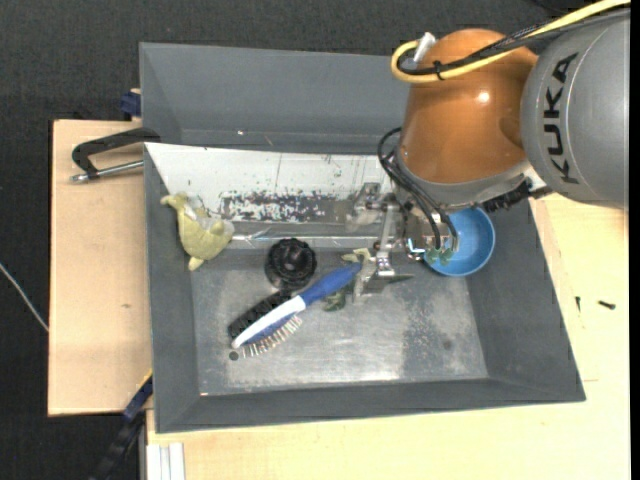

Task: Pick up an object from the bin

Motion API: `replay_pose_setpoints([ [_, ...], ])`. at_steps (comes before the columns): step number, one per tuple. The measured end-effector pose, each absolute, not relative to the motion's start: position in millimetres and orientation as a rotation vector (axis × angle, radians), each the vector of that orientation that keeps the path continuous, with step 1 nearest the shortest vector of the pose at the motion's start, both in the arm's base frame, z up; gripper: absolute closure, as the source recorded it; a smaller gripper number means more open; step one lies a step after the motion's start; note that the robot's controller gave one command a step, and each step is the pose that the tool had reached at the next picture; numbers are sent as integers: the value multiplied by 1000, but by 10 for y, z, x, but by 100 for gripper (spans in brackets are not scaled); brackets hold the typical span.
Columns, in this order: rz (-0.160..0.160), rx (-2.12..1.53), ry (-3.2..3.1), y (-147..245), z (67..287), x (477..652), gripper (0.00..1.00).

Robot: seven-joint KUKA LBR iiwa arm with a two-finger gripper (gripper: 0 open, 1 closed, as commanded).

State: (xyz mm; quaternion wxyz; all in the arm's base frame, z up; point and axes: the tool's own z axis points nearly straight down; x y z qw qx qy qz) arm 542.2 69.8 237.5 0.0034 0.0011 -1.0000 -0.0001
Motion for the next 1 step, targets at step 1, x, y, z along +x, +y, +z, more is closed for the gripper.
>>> replay_pose_setpoints([
  [1, -1, 379, -3125, 323, 835, 5765, 0],
])
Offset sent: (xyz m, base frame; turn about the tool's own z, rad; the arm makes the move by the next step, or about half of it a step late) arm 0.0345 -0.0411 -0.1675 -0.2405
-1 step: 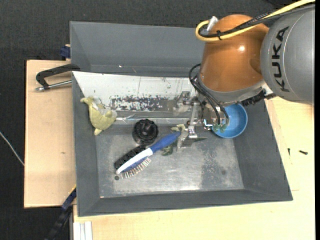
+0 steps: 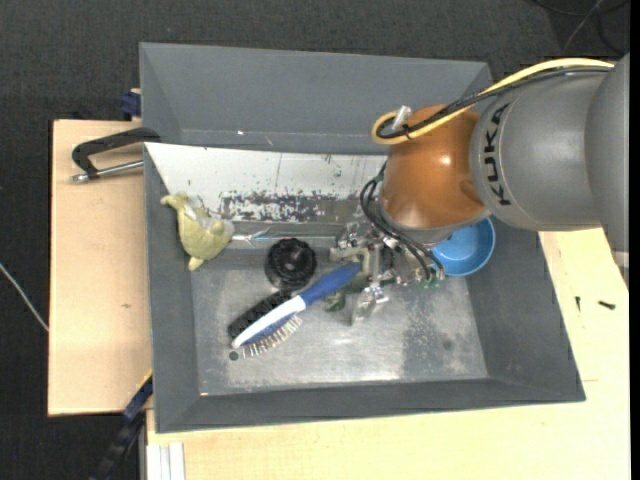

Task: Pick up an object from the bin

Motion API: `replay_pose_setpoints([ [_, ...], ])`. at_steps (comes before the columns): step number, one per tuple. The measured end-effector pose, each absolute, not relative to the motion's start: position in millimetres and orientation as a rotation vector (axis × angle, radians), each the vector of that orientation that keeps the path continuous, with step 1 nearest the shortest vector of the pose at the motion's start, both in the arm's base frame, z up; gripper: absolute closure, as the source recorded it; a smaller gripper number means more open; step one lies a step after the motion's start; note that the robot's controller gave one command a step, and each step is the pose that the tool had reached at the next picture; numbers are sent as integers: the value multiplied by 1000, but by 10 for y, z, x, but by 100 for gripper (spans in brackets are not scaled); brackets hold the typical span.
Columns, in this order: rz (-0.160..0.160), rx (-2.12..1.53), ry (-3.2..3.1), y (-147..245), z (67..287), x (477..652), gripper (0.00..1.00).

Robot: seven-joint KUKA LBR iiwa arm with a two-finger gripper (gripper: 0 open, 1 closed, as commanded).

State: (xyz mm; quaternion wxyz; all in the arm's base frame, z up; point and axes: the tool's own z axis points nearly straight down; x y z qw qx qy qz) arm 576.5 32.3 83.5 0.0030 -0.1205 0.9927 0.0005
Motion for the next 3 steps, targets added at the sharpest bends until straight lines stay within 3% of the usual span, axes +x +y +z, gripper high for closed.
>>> replay_pose_setpoints([
  [1, 0, -379, 3113, 83, 1088, 5681, 0],
  [2, 4, -124, 3133, 204, 1009, 5789, 0],
  [3, 2, 310, 3125, 302, 747, 5950, 0],
])
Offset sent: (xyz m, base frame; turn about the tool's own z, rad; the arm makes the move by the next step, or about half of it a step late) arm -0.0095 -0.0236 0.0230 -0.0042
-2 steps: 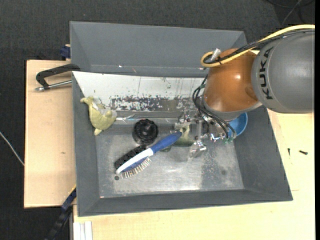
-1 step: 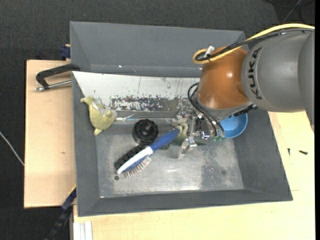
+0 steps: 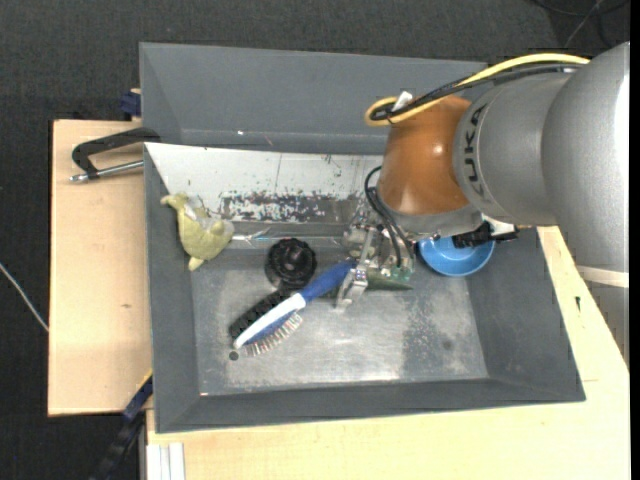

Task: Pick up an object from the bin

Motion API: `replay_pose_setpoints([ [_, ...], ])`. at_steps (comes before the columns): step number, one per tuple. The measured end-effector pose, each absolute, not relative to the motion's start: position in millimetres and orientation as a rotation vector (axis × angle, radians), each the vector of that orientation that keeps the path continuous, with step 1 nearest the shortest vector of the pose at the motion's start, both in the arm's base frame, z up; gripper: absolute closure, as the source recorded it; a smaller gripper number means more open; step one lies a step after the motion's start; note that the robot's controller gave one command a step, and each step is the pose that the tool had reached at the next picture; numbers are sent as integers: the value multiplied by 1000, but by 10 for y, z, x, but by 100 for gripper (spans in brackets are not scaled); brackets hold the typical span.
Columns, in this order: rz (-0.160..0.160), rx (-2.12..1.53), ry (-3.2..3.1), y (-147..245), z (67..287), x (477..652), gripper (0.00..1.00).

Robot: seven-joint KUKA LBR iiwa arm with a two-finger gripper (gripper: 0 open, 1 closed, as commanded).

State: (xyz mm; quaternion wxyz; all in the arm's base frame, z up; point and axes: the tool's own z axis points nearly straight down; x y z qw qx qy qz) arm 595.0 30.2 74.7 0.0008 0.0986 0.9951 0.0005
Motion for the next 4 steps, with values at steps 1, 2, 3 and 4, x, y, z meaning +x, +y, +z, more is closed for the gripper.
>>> replay_pose_setpoints([
  [1, -2, -60, 3130, 665, 754, 5940, 0],
  [2, 3, -61, 3130, 682, 784, 5947, 100],
  [3, 3, -62, 3134, 692, 1234, 5965, 100],
  [4, 2, -64, 3138, 700, 1288, 5971, 100],
])
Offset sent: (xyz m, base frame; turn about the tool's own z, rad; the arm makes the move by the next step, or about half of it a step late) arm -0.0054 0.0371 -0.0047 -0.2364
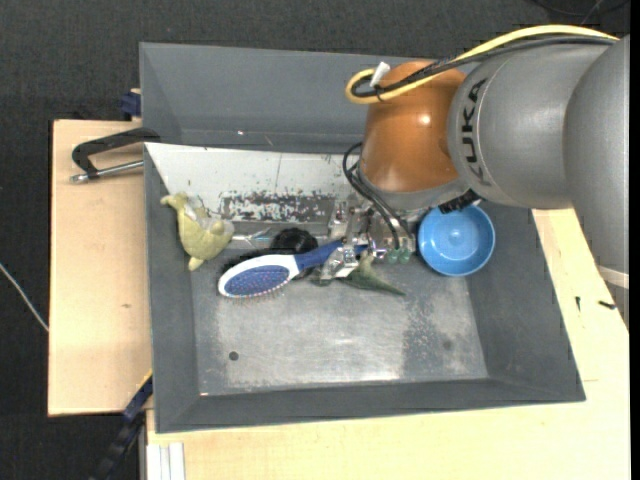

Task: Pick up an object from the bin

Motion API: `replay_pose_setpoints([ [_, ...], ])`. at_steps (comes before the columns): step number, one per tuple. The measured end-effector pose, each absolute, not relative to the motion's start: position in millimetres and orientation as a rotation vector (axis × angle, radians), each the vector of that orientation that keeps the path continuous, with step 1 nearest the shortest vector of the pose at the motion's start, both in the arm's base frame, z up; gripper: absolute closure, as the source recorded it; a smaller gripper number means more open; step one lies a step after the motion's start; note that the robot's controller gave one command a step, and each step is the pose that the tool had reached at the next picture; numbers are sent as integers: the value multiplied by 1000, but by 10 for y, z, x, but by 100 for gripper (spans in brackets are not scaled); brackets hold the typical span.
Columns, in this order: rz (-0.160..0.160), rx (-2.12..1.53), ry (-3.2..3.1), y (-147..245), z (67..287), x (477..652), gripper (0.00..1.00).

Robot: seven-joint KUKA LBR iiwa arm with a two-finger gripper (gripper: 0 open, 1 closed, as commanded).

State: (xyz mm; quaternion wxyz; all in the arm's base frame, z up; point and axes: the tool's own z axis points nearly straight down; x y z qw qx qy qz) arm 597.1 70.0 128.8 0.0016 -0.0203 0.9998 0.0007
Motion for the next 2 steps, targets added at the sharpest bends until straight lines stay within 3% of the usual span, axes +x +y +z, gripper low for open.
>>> replay_pose_setpoints([
  [1, 2, -63, 3136, 704, 1369, 5980, 100],
  [2, 2, -62, 3134, 708, 1750, 5991, 100],
])
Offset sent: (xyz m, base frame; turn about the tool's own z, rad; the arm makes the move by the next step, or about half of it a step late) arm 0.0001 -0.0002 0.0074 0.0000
